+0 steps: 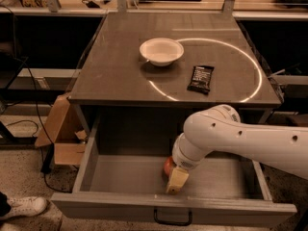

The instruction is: Pick apple from top drawer and place on counter

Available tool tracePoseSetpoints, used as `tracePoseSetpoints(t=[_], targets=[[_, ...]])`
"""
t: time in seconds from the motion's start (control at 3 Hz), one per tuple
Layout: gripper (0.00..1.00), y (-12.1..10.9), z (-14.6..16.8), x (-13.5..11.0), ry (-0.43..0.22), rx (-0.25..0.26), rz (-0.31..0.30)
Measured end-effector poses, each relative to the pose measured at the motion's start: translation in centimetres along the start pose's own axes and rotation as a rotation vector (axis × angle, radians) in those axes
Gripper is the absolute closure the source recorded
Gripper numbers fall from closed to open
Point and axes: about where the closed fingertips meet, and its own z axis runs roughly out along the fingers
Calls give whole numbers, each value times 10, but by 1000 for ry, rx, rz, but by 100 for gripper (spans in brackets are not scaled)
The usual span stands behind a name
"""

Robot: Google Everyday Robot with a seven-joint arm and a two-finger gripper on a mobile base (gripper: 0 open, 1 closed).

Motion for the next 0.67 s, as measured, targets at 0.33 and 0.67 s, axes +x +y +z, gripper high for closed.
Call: tracePoseSetpoints(t=[0.33,0.67], targets=[[18,0,0,0,0,0,0],[42,0,0,0,0,0,0]])
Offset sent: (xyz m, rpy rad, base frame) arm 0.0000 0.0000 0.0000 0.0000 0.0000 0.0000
